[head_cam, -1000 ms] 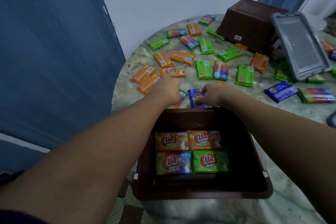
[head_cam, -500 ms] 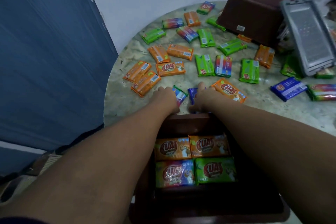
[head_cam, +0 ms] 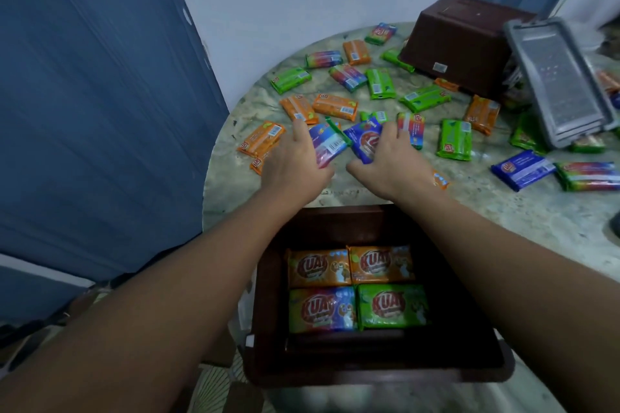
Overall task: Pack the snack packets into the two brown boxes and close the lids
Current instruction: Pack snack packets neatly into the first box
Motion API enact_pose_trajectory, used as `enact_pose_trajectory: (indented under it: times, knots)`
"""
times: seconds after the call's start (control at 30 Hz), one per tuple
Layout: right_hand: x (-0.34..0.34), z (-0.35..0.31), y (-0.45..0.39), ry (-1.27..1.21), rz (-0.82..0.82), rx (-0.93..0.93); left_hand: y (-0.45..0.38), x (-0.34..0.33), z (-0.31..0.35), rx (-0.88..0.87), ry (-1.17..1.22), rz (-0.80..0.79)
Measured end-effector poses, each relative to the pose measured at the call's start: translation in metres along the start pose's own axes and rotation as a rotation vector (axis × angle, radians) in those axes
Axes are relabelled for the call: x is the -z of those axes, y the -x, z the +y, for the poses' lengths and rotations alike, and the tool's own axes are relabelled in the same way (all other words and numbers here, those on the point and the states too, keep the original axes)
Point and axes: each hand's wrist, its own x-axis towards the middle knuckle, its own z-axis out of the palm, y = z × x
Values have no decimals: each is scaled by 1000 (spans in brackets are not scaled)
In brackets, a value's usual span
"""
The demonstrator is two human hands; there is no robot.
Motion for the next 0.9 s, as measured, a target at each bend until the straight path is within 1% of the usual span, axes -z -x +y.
enact_pose_trajectory:
  times: [0.07, 0.1, 0.17, 0.2, 0.3, 0.4, 0.5, 0.53, 0.6, 0.67, 0.8, 0.9]
  knots:
    - [11, 1, 22, 9, 120, 63, 19, 13, 2, -46, 24, 58]
    - [15, 3, 34, 11, 147, 90, 30, 18, 2, -65, 32, 77]
    - [19, 10, 60, -1, 168, 160, 55, 26, 1, -87, 65, 65]
    - [21, 15, 73, -19, 161, 191, 70, 30, 1, -92, 78, 30]
    - [26, 32, 105, -27, 80, 284, 109, 32, -5, -165, 24, -125]
    - [34, 47, 114, 120, -105, 401, 138, 26, -16, -245, -53, -235]
    - [36, 56, 111, 222, -265, 486, 146, 17, -23, -379, -187, -249]
    - [34, 59, 111, 239, -297, 496, 146, 15, -24, -394, -182, -232]
    - [26, 63, 112, 298, -340, 498, 143, 15, -25, -361, -129, -203]
    - [18, 66, 112, 383, -347, 527, 142, 15, -24, -334, -140, -201]
    - [13, 68, 109, 438, -329, 563, 138, 18, -18, -240, -149, -269]
    - [11, 70, 108, 465, -318, 588, 131, 13, -15, -238, -243, -331]
